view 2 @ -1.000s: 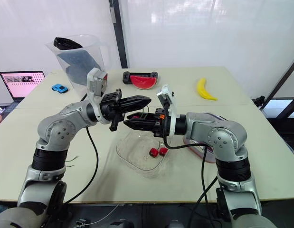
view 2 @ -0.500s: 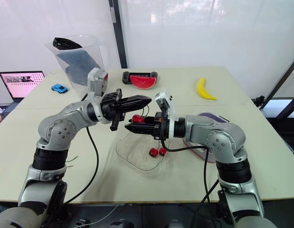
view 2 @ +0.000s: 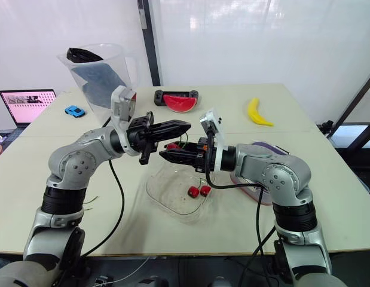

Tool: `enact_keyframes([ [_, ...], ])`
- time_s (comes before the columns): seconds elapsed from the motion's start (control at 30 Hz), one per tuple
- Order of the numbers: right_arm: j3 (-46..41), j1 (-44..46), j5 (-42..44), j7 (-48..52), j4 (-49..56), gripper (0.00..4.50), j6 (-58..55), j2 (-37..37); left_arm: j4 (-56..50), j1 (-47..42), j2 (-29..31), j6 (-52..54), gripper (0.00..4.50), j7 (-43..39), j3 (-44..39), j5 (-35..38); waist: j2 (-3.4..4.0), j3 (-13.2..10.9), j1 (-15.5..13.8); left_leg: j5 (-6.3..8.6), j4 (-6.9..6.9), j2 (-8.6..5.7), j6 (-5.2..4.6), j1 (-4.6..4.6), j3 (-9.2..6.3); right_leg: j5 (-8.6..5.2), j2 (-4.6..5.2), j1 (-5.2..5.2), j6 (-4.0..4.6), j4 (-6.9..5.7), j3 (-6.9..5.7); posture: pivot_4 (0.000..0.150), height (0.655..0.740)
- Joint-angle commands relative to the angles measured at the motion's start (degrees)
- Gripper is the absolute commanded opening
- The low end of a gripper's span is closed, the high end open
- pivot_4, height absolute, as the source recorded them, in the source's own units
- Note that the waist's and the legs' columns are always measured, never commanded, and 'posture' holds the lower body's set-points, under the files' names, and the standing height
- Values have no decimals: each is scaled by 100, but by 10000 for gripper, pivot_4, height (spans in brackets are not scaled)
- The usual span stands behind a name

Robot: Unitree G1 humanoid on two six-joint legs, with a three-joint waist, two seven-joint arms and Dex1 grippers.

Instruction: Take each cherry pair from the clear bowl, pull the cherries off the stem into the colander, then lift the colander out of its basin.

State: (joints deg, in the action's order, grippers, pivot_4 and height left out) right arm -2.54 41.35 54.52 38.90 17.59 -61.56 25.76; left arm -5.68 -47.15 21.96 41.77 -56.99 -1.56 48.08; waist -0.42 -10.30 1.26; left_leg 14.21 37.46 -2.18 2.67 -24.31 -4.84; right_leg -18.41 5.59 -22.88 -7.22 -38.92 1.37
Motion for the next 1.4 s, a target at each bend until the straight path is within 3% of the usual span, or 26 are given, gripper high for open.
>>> enact_keyframes([
  [0.03, -77, 93, 147, 4, 70, 14022, 77, -68, -141, -45, 37, -89, 0, 5, -97, 18, 0, 0, 0, 0, 0, 0, 0, 0, 0, 0, 0, 0, 0, 0, 0, 1500, 7400],
  [0.17, -35, 82, 109, -2, 82, 4438, 96, -60, -141, -64, 11, -99, 0, 22, -89, 14, 0, 0, 0, 0, 0, 0, 0, 0, 0, 0, 0, 0, 0, 0, 0, 1500, 7400],
  [0.7, 875, -378, -554, 395, 276, 4438, 15, 700, -96, -182, -122, -128, 0, 34, -63, 5, 0, 0, -3, 2, 0, -1, -5, 0, 1, 0, 0, 0, 0, 2, 0, 1500, 7400],
  [0.9, 482, -465, -363, 591, 368, 4438, -29, 962, -107, -184, -104, -118, 0, 19, -92, -2, 0, 0, -7, 3, 0, -1, -5, 0, 0, 0, 0, 1, 0, 2, 0, 1500, 7400],
  [1.03, -142, -282, -294, 907, 253, 4438, 22, 1702, -92, -104, 35, -137, 0, 5, -172, -42, 0, 0, -25, 3, 1, -1, -6, 0, 1, 0, 0, 4, 0, 5, 0, 1500, 7400],
  [1.17, -348, -169, -898, 1469, -223, 4438, 398, 2965, -142, 83, 245, -152, 0, -8, -220, -92, 0, -1, -26, 5, 0, -2, -9, 0, 3, 0, 0, 8, 0, 18, -1, 1500, 7400],
  [1.3, 228, -359, -2191, 2187, -920, 4438, 1412, 4253, -67, 256, 690, -244, 0, -184, -299, -251, 1, -2, -13, 6, -4, 0, -11, 0, 5, 0, -2, 10, 0, 26, -1, 1500, 7400],
  [1.4, 619, -376, -2859, 2636, -1474, 4438, 2039, 4708, 1, 351, 1001, -328, 0, -276, -382, -370, 2, -1, 6, 6, -8, 1, -11, 1, 16, 0, -4, 8, 0, 31, 0, 1500, 7400],
])
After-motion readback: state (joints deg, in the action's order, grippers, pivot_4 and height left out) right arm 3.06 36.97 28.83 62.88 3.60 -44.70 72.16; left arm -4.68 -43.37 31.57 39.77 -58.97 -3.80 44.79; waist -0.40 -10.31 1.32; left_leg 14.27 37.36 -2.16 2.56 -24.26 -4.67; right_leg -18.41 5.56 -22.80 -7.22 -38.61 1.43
